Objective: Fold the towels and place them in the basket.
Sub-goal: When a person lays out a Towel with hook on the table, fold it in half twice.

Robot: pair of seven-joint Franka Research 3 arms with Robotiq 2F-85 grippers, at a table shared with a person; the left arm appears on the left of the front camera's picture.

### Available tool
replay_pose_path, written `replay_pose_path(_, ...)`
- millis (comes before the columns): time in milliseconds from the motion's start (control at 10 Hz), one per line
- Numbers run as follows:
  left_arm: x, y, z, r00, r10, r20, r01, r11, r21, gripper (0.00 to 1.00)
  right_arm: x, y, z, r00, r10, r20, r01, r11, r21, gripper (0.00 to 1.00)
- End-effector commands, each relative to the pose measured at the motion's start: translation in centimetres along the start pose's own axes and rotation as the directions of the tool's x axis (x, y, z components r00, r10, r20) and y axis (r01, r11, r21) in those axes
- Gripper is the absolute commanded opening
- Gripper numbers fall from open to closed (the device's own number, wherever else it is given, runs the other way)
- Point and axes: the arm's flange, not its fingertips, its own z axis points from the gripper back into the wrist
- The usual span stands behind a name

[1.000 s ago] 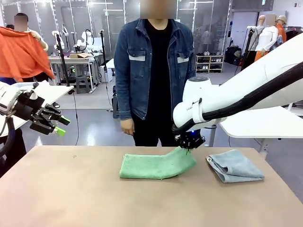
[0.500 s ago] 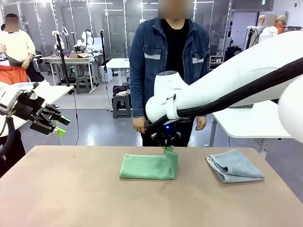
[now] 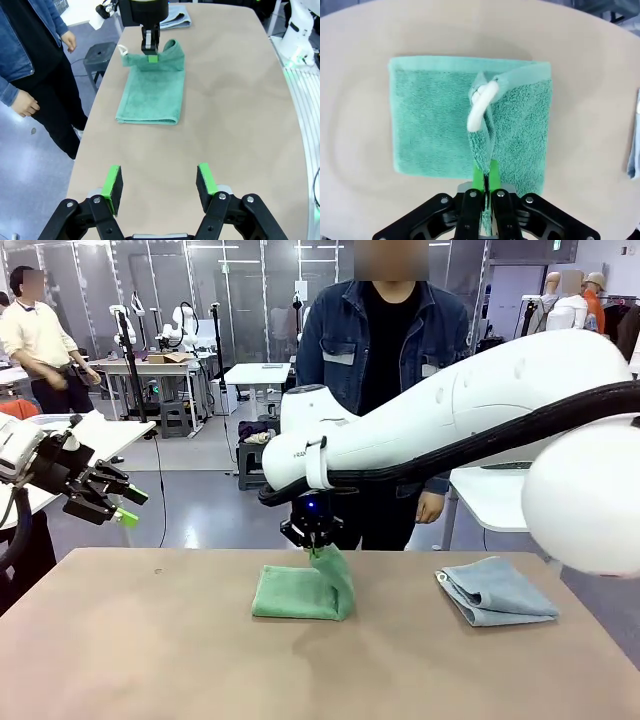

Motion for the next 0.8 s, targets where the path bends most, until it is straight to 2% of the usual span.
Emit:
replay_pose_path(0,0.2,0.1,0.2,1.000,0.003,-0.014,-0.003,1.000,0.003,0.75,1.0,1.6,0.2,0.998,-0.055,0.005,0.055,0.998,0.022,0.00)
replay_pose_path(200,0.2,0.1,0.2,1.000,0.003,-0.014,-0.003,1.000,0.003,0.75,1.0,2.8,-0.2,0.995,-0.102,0.019,0.100,0.992,0.078,0.00)
replay_pose_path(500,0.2,0.1,0.2,1.000,0.003,-0.014,-0.003,1.000,0.003,0.75,1.4,4.8,-1.6,0.992,-0.117,0.042,0.112,0.986,0.122,0.00)
replay_pose_path(700,0.2,0.1,0.2,1.000,0.003,-0.014,-0.003,1.000,0.003,0.75,1.9,5.2,-3.0,0.993,-0.115,0.027,0.110,0.985,0.134,0.00)
